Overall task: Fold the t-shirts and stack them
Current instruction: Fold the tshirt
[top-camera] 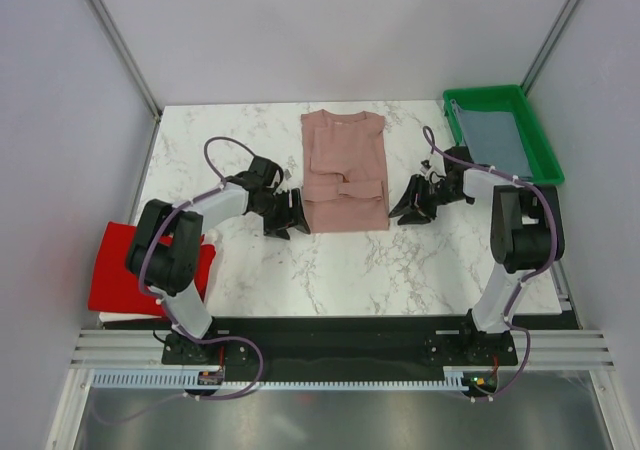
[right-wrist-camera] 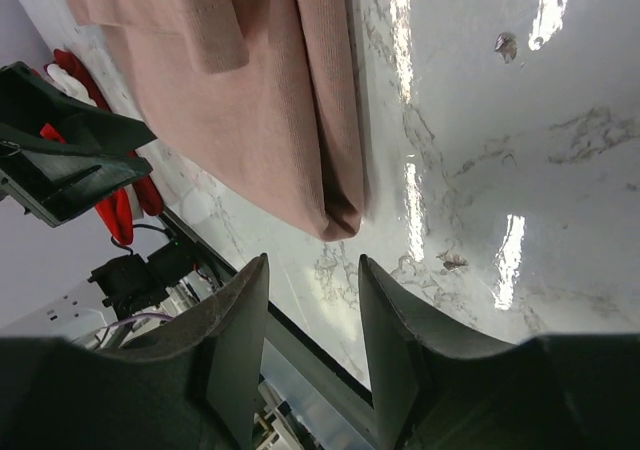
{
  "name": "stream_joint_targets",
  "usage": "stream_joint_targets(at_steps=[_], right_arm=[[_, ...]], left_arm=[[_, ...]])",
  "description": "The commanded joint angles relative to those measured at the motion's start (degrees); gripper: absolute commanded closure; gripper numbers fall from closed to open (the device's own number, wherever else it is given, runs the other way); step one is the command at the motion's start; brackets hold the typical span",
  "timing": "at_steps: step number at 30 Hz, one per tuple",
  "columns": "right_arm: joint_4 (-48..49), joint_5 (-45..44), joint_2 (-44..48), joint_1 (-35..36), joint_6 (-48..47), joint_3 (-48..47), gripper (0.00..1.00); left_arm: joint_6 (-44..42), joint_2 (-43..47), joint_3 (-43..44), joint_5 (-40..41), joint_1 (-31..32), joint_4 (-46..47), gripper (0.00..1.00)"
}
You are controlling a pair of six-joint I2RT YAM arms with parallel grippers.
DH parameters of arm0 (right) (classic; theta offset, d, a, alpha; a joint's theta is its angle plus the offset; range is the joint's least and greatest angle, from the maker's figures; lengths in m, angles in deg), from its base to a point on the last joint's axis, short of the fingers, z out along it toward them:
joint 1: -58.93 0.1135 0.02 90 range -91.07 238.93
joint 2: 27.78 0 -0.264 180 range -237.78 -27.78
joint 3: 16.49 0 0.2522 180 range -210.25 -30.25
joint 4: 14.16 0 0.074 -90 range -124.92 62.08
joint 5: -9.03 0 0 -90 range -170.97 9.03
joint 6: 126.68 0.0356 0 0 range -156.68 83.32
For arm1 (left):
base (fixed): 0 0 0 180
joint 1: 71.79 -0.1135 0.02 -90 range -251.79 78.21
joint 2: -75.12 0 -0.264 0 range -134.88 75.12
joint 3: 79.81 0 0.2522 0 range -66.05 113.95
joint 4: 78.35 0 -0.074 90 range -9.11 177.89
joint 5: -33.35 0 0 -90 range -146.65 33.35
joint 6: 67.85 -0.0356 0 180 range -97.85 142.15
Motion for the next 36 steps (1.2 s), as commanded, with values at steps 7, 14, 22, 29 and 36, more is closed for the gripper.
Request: stream_joint_targets(at_steps=[7, 14, 22, 29, 36], right_arm=[[2.86, 2.02, -2.73, 0.09, 1.34, 1.14, 0.50], [3.03, 2.20, -4.57, 0.26, 1.60, 0.88, 0.49], [4.61, 2.99, -7.38, 1.23, 3.45, -0.26, 0.49], [8.47, 5.54, -8.79, 2.19, 7.92, 1.05, 0.58], [17.89, 10.81, -7.92, 4.30, 15.75, 4.83, 1.00]], left_arm=[[4.40, -4.88, 3.12, -2.06, -0.14, 3.54, 0.35], [5.27, -7.52, 4.43, -2.59, -0.05, 3.89, 0.43], [5.98, -8.84, 4.79, -2.68, -0.14, 4.24, 0.49], [7.21, -9.90, 5.14, -3.47, -0.14, 4.59, 0.83], [7.30, -7.80, 6.01, -2.77, -0.14, 2.93, 0.98]])
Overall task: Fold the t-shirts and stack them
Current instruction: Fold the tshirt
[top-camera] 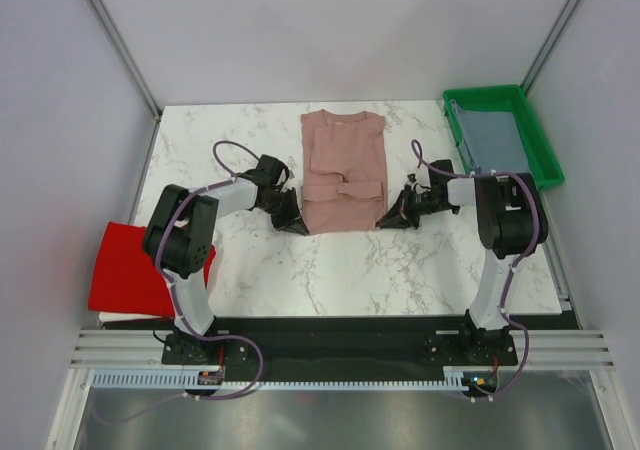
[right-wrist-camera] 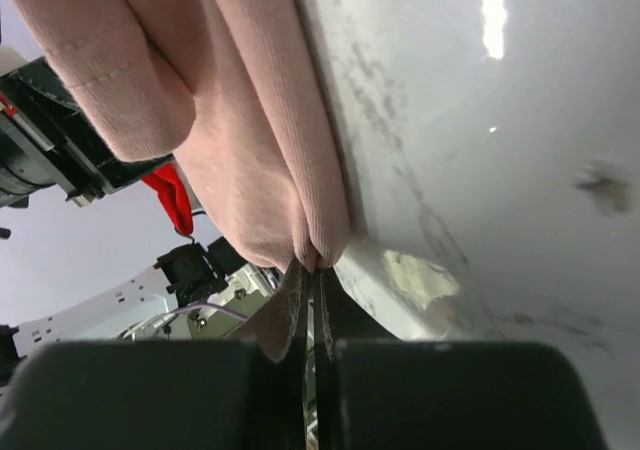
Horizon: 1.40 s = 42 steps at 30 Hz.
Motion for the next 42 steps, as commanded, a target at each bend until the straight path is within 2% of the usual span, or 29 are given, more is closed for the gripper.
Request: stream_joint_targets(at_steps=[1, 8, 21, 29, 33, 42], right_arm=[[4.80, 3.62, 1.28, 1.11, 4.78, 1.34, 1.00], [4.53, 6.43, 10.24, 0.59, 5.84, 6.43, 1.00], [-3.20, 7.49, 29.58, -1.17, 1.27, 17.77, 1.00], [-6.28, 9.25, 35.21, -1.52, -1.28, 15.93, 1.00], [-6.28, 9.78, 37.49, -2.05, -1.54, 14.79, 1.00], [-6.89, 10.57, 37.86, -3.81, -2.34, 11.72, 1.00]], left_arm=[[0.42, 2.04, 2.08, 0.62, -0.14, -0.79, 0.98], [-4.06, 9.51, 3.84, 0.97, -0.14, -3.96, 0.98], [-8.64, 19.79, 3.67, 1.23, 1.18, -6.42, 0.98], [-11.01, 23.58, 5.77, 2.55, 1.88, -6.68, 0.98], [-12.33, 23.23, 10.07, 3.17, 1.97, -6.07, 0.98], [-12.86, 22.27, 12.72, 3.17, 1.88, -5.80, 0.98]])
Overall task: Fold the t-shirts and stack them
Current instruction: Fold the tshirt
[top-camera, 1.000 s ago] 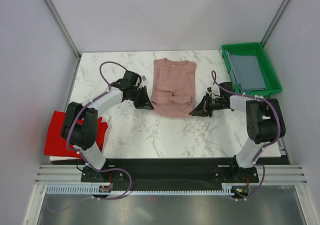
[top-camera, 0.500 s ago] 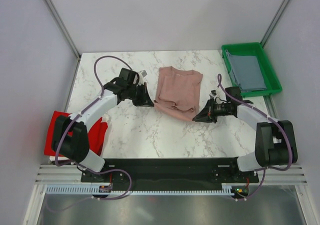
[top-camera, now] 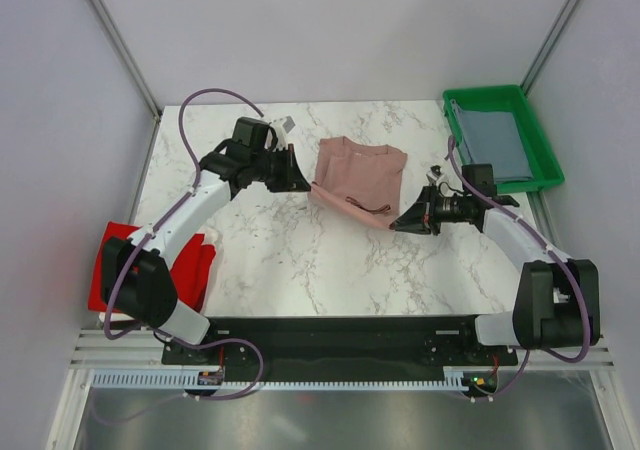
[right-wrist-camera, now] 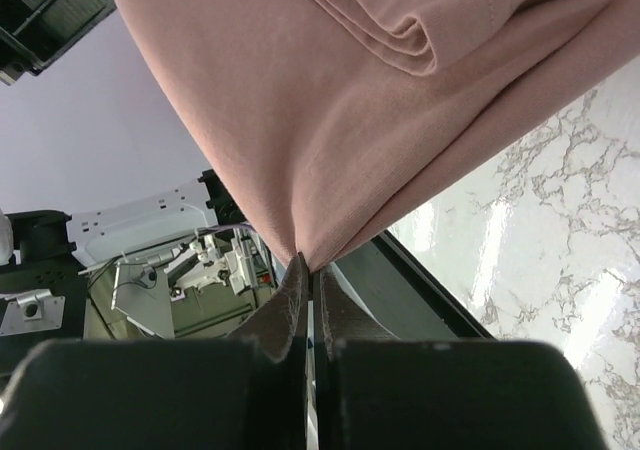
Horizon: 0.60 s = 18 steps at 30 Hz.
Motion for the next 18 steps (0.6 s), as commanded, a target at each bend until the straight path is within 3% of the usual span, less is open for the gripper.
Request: stream_joint_targets(at_steps=[1, 18], right_arm=[[-0.29, 2.13, 0.41, -1.03, -1.44, -3.30, 1.00], [2.69, 0.64, -5.30, -4.54, -1.09, -10.25, 1.00]], left_arm=[[-2.70, 0.72, 2.10, 1.16, -0.13, 1.56, 0.98], [-1.47, -8.07, 11.85, 0.90, -0.22, 3.41, 0.98]])
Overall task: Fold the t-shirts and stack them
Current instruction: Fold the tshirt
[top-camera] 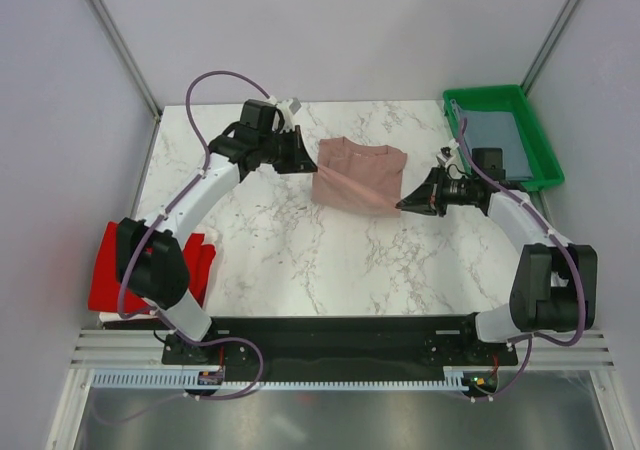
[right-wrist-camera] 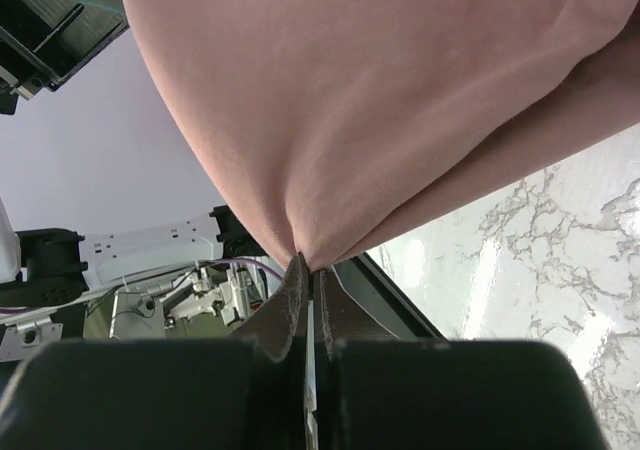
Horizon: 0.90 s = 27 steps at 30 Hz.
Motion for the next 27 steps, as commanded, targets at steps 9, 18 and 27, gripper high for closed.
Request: stream_joint_targets(at_steps=[9, 18, 27], right_arm=[[6.64, -1.25, -6.66, -2.76, -0.02, -3.82, 1.00], [11.12, -1.25, -19.93, -3.38, 1.91, -18.66, 1.00], [19.55, -3.09, -43.29, -3.56, 6.48, -42.10, 0.99]], left_arm=[[-1.07, -4.50, -0.05, -4.68, -1.71, 2.58, 0.98], [-1.68, -11.44, 9.26, -6.00, -2.41, 3.19, 0.98], [-4.93, -34.01, 27.17, -4.95, -3.64, 7.49, 0.98]])
